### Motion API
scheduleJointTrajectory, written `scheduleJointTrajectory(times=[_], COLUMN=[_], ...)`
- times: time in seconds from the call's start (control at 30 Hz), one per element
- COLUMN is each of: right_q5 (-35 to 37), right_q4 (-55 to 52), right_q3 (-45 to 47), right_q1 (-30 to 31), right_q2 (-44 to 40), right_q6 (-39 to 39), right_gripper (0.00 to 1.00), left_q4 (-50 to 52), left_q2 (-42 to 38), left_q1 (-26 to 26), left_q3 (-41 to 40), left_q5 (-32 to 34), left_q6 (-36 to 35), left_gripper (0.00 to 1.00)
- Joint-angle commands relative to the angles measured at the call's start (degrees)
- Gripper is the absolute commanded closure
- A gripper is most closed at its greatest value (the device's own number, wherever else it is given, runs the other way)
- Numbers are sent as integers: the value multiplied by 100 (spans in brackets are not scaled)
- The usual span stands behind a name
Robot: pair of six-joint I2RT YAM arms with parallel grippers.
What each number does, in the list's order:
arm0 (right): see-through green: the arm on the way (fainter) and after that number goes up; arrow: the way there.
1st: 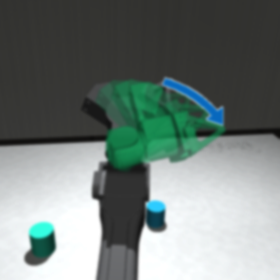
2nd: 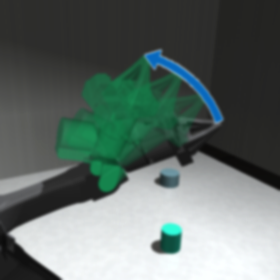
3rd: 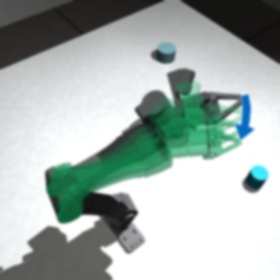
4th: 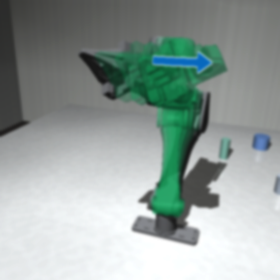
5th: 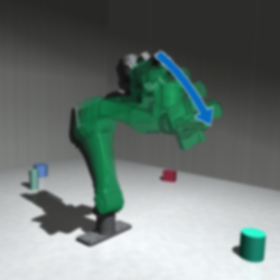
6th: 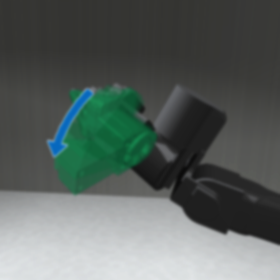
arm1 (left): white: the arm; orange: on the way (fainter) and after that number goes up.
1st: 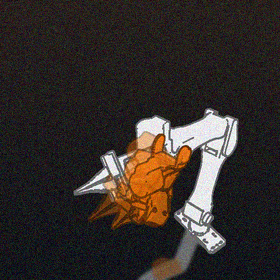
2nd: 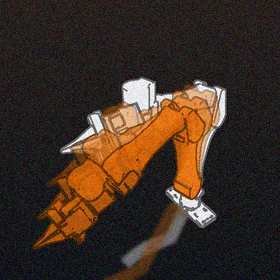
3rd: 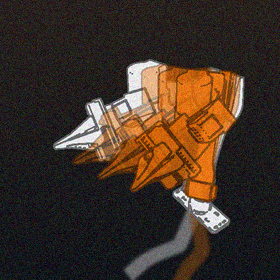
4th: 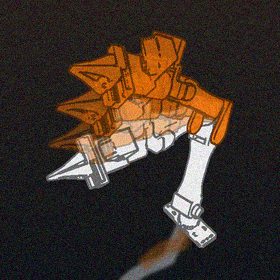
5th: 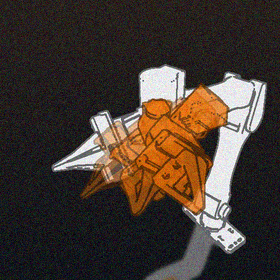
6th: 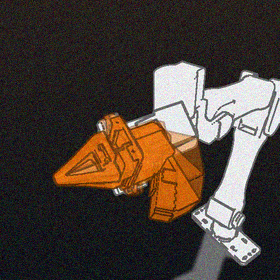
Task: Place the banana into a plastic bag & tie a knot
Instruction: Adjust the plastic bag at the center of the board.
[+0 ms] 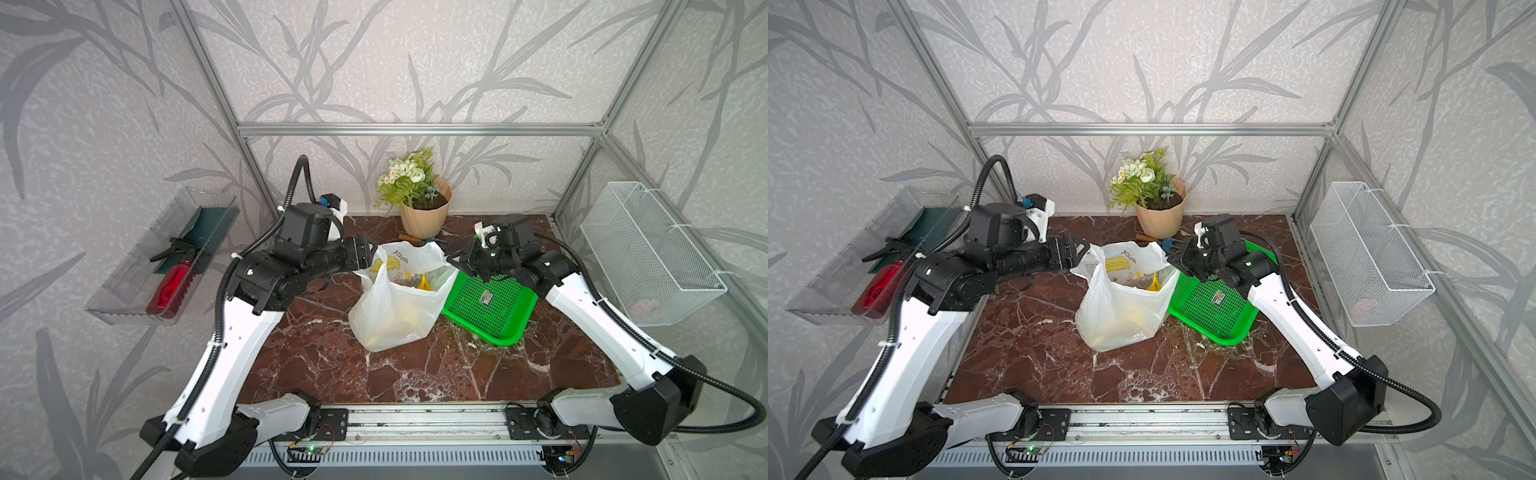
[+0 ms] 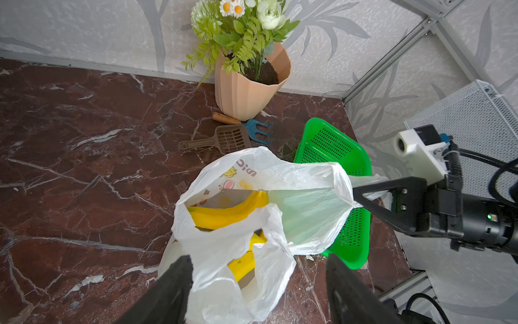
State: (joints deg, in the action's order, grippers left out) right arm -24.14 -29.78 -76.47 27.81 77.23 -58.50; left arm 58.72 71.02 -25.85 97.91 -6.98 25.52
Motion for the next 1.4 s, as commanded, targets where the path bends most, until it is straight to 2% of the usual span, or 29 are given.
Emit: scheduleJointTrajectory(times=[0.0,0.13,0.23,0.43,0.7,0.8,0.83,0.87,1.0,1.1,1.3,1.37], right_q5=[-117,-126,-141,-144,-104,-105,-100,-107,-117,-117,-159,-161], right_q4=[143,181,202,231,232,205,197,191,183,192,191,197], right_q3=[-70,-66,-47,-44,-4,24,26,33,46,31,55,64], right_q1=[17,18,22,20,22,18,18,22,21,22,22,22], right_q2=[29,29,41,64,29,11,3,2,2,19,20,20], right_q6=[23,-1,-17,-40,-36,-12,-4,9,-8,-6,5,-8], right_gripper=[100,100,100,100,100,100,100,100,100,100,100,100], left_q4=[129,122,17,-267,-439,-423,-383,-326,-295,-44,357,396], left_q2=[203,237,307,476,610,623,604,581,461,655,1149,1261], left_q1=[-56,-74,-136,-214,-243,-241,-244,-252,-247,-266,-298,-290], left_q3=[76,-12,-17,-66,70,234,294,357,396,586,967,1034], left_q5=[66,210,169,114,113,111,139,145,-1,-94,524,516], left_q6=[-121,-195,-223,-223,-249,-251,-249,-249,-345,-592,-910,-968], left_gripper=[24,24,31,50,88,92,91,83,15,8,8,9])
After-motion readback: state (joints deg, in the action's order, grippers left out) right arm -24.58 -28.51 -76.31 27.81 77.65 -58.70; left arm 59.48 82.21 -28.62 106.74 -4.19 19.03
